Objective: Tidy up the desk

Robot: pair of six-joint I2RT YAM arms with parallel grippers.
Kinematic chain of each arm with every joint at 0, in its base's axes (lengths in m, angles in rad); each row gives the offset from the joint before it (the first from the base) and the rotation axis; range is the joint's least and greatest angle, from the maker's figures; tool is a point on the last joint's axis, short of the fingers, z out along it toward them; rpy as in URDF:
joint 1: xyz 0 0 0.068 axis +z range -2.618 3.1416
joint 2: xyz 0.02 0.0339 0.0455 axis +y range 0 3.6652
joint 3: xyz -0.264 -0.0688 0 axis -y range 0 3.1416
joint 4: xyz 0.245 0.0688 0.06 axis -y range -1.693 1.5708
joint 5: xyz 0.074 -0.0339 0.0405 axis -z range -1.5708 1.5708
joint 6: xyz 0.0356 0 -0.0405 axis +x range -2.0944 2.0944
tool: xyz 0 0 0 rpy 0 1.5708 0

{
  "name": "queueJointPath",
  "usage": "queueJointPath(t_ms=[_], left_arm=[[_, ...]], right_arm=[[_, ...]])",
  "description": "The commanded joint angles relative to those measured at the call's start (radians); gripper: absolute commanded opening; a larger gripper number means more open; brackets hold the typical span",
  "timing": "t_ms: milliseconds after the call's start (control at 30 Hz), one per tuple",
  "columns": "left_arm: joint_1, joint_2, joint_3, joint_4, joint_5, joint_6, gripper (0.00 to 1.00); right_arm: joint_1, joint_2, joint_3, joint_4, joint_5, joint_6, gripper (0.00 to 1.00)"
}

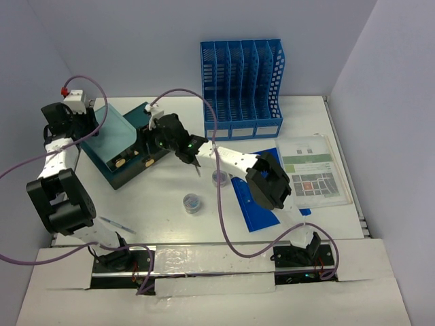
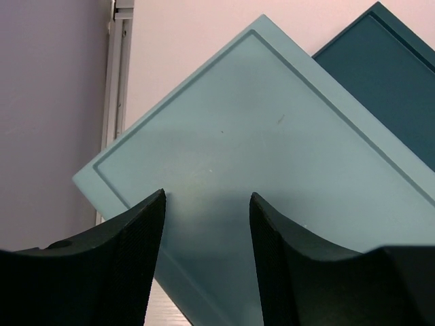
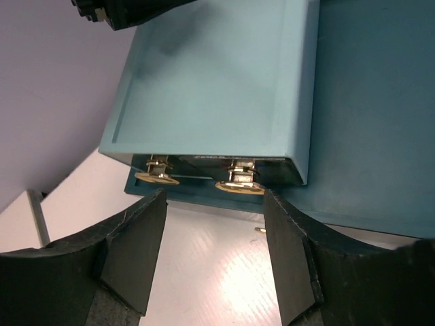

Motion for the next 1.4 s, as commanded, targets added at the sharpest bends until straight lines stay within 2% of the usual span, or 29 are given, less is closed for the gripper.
queueJointPath(t_ms=[0,200,500,633,733,900,1100,1367], left_arm=[[0.005,0.050,0.164,-0.059,-0.018,0.002,0.60],[0.012,0.102,0.239,-0.080,0.021,-0.019,0.60],[0.012,0.078,0.162,-0.048,0.032,-0.017,0.59],[0.012,0.066,0.103,-0.028,0.032,-0.011,0.59],[0.012,0.063,0.076,-0.023,0.041,-0.008,0.59],[0.012,0.061,0.050,-0.011,0.044,-0.008,0.59],[0.013,0.061,0.039,-0.006,0.046,-0.001,0.58],[0.012,0.073,0.032,-0.002,0.046,0.001,0.58]], right_arm=[[-0.037,-0.015,0.064,0.002,0.016,0.058,0.66],[-0.048,-0.013,0.058,-0.002,0.011,0.079,0.65],[0.061,-0.011,0.020,0.023,0.095,0.050,0.64],[0.071,0.027,0.009,0.101,0.070,0.222,0.65],[0.065,0.032,-0.080,0.239,0.023,0.385,0.65],[0.074,0.100,-0.053,0.319,-0.016,0.556,0.65],[0.071,0.143,-0.060,0.384,-0.008,0.673,0.66],[0.072,0.243,0.050,0.390,-0.036,0.785,0.67]])
